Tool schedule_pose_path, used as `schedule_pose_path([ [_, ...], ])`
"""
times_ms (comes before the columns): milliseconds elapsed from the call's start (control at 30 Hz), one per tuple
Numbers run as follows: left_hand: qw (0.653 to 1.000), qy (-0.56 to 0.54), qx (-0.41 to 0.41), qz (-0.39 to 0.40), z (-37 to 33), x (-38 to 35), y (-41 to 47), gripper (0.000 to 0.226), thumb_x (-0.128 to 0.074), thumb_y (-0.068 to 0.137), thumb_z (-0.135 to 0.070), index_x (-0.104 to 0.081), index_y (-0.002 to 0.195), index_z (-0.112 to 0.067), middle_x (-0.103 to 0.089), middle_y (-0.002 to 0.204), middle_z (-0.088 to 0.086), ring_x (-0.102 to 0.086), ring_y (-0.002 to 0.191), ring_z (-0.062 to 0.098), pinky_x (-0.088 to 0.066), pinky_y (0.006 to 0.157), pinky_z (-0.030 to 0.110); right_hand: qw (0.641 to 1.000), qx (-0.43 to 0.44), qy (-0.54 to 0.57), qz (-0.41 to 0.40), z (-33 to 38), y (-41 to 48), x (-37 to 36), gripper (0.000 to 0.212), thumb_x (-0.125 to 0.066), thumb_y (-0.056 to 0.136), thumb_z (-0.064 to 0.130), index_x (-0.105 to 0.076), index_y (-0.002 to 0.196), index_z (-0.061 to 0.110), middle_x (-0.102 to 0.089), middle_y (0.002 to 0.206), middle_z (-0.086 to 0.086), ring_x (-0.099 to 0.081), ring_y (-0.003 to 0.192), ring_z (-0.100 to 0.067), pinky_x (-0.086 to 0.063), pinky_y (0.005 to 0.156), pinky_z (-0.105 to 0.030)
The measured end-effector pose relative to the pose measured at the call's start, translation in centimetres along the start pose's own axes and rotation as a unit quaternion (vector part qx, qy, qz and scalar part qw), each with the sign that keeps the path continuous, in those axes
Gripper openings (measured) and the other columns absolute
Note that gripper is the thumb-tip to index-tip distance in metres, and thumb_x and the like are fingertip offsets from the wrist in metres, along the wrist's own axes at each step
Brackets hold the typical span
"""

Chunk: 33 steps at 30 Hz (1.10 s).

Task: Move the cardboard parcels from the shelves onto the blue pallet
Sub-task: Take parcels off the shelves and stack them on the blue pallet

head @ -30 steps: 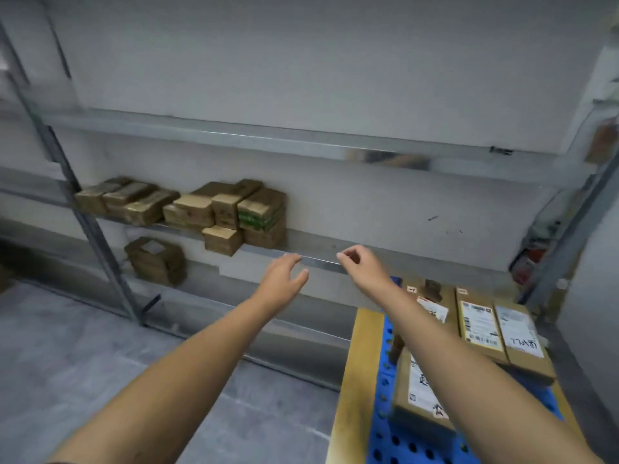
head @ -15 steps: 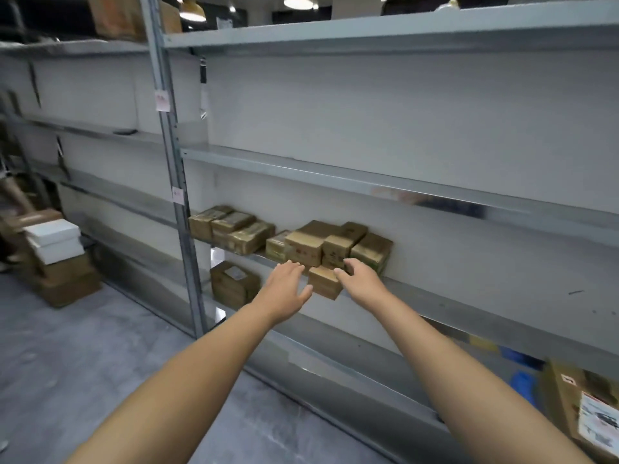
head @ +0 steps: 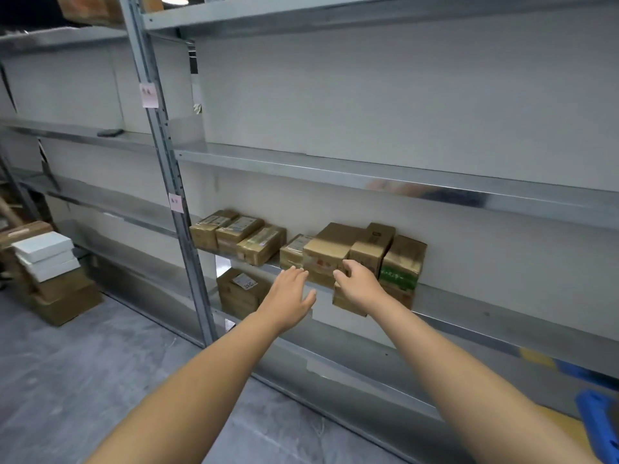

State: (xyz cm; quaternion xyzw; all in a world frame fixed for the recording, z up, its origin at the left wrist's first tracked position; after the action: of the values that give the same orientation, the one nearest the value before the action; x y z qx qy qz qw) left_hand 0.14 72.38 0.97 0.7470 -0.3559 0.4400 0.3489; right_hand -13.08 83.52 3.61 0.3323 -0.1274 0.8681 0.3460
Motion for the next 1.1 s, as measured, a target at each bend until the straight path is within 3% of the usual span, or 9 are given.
schedule_pose_path([
  [100,1.000,0.002,-0.002,0.003,1.7,0.3,4.1,0.059,-0.042,0.102,-0.039,-0.033,0.152,-0.008,-0.033,0.158,0.007,-0.019,0.150,0.020,-0.009,0.123,0.034,1.000,-0.003,0.008,-0.010,0.3,4.3,-0.6,0.058,-0.043,0.100,0.034,-0.030,0.152,0.010,-0.032,0.157,-0.007,-0.031,0.144,-0.023,-0.028,0.113,-0.034],
  [333,1.000,0.012,-0.010,0.006,4.6,0.2,14.4,0.055,-0.042,0.103,-0.034,-0.035,0.150,-0.005,-0.035,0.157,0.010,-0.020,0.150,0.022,-0.006,0.122,0.032,0.999,-0.045,0.018,-0.015,-1.1,13.9,-1.5,0.060,-0.043,0.101,0.036,-0.026,0.153,0.010,-0.025,0.160,-0.007,-0.024,0.147,-0.022,-0.020,0.117,-0.034],
  [700,0.996,-0.054,-0.013,0.063,9.0,-4.5,23.1,0.055,-0.043,0.103,-0.033,-0.035,0.149,-0.004,-0.036,0.156,0.012,-0.023,0.148,0.025,-0.013,0.123,0.037,0.989,-0.141,-0.053,0.004,-2.2,22.5,-3.9,0.073,-0.044,0.100,0.036,-0.008,0.154,0.001,-0.015,0.160,-0.017,-0.020,0.147,-0.031,-0.023,0.116,-0.035],
  [833,0.995,-0.069,-0.021,0.064,10.3,-5.3,27.2,0.052,-0.043,0.102,-0.031,-0.041,0.145,-0.001,-0.043,0.150,0.017,-0.033,0.142,0.029,-0.020,0.119,0.036,0.979,-0.191,-0.067,-0.026,-2.3,24.7,-4.6,0.067,-0.044,0.098,0.029,-0.015,0.152,0.004,-0.019,0.158,-0.018,-0.028,0.142,-0.035,-0.030,0.114,-0.041],
  [1000,0.989,-0.091,-0.024,0.117,10.8,-7.5,31.5,0.043,-0.041,0.103,-0.031,-0.049,0.133,-0.002,-0.052,0.136,0.020,-0.044,0.129,0.034,-0.033,0.111,0.042,0.958,-0.269,-0.084,-0.060,-3.4,27.6,-5.0,0.054,-0.041,0.098,0.012,-0.025,0.147,-0.004,-0.017,0.157,-0.025,-0.024,0.143,-0.038,-0.027,0.116,-0.040],
  [1100,0.979,-0.126,0.005,0.157,11.5,-9.3,33.2,0.039,-0.041,0.103,-0.027,-0.051,0.128,0.002,-0.055,0.130,0.023,-0.050,0.124,0.037,-0.040,0.105,0.042,0.942,-0.310,-0.095,-0.088,-3.8,28.7,-5.5,0.062,-0.041,0.096,0.005,-0.013,0.150,-0.007,-0.012,0.159,-0.024,-0.014,0.147,-0.037,-0.017,0.118,-0.038],
])
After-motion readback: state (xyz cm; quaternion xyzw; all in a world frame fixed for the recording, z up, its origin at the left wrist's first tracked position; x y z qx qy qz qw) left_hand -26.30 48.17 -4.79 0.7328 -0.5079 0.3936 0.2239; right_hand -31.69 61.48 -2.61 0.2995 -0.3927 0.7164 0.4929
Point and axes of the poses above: each hand's wrist, its own y-axis towards the middle knuckle, its own x-axis out of the back of the hand, z = x × y, the point moved 2 cm from there along y, towards the middle knuckle
